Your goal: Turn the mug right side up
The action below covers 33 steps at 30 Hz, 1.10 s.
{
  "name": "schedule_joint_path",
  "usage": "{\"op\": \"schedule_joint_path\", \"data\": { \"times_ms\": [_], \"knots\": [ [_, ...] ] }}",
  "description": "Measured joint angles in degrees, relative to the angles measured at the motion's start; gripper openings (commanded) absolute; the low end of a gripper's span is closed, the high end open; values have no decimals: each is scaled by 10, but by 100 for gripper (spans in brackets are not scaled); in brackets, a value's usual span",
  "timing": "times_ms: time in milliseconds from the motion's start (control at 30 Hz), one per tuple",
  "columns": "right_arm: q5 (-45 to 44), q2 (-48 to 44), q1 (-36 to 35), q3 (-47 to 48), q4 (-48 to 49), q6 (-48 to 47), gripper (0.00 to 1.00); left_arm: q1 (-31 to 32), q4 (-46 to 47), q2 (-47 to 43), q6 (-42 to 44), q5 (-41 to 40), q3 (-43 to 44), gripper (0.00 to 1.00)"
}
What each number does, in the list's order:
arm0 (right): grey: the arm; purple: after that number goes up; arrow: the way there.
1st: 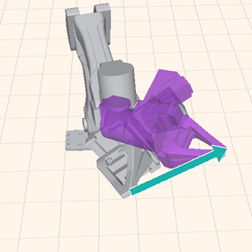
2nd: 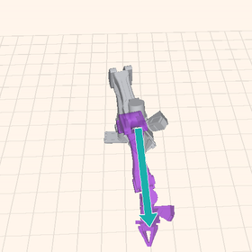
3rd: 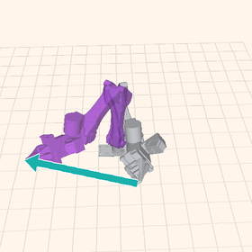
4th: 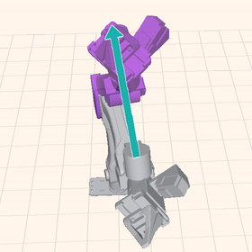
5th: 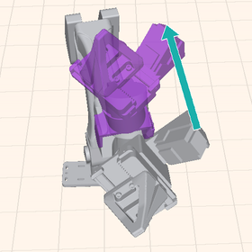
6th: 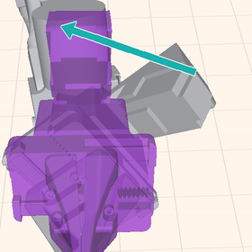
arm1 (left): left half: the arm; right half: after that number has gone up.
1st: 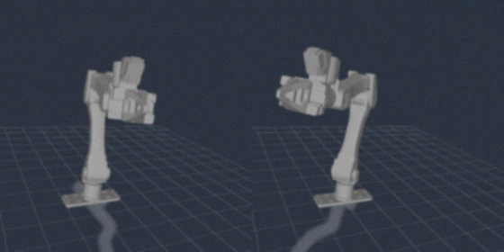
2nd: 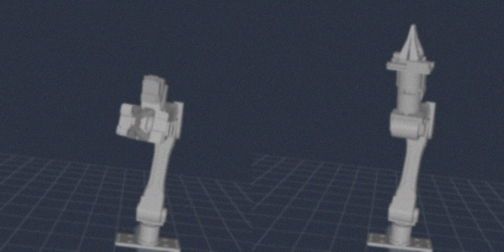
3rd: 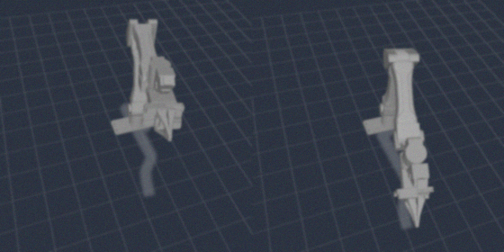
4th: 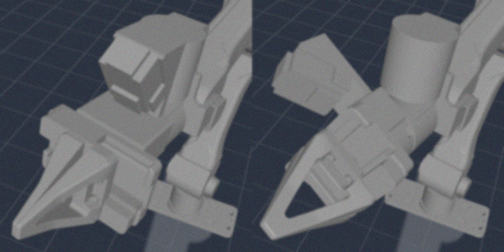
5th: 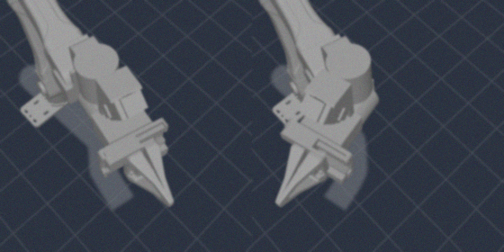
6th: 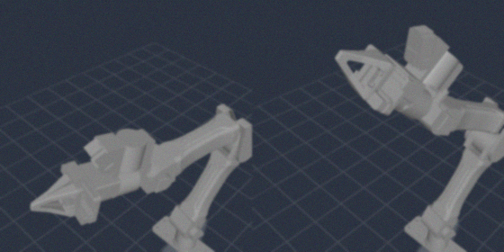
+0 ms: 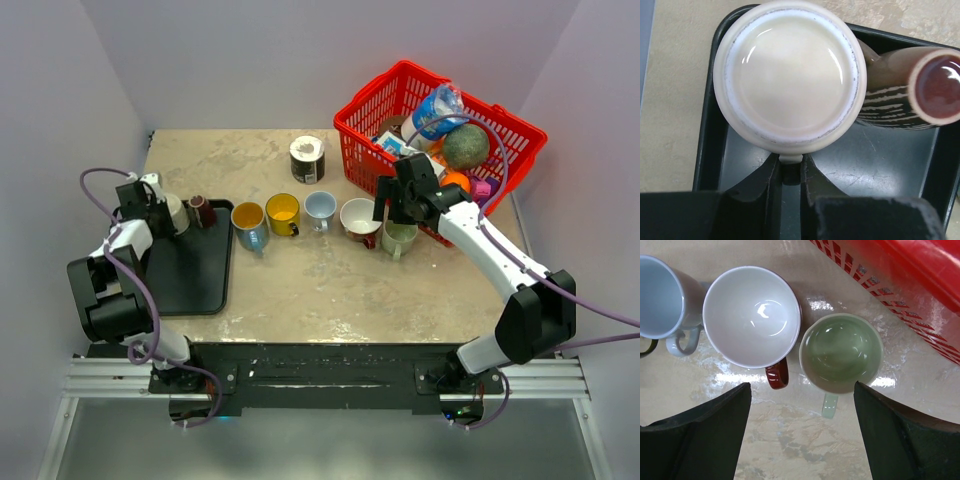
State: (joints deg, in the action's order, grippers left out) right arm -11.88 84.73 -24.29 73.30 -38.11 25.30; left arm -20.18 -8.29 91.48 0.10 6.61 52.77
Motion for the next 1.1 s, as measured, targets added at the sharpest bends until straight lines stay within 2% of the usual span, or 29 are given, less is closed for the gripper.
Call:
{"op": "schedule_joint_path", "data": {
  "times_ms": [200, 367, 600, 667, 933, 1100],
  "knots": [
    [14, -6, 0, 0, 0, 2, 85, 18, -27, -11, -25, -33, 3, 0],
    [38, -32, 0, 0, 0, 2, 86, 18, -100, -42, -66, -65, 18, 0],
    [111, -67, 0, -11, 31, -1, 92, 18, -176, -141, -126, -64, 42, 0],
    [146, -75, 0, -16, 49, -3, 98, 18, -188, -177, -144, -52, 57, 0],
    [298, -75, 0, -16, 153, 9, 99, 18, -199, -310, -247, 46, 122, 0],
    [391, -73, 0, -16, 231, 33, 99, 19, -130, -362, -371, 163, 119, 0]
  ]
}}
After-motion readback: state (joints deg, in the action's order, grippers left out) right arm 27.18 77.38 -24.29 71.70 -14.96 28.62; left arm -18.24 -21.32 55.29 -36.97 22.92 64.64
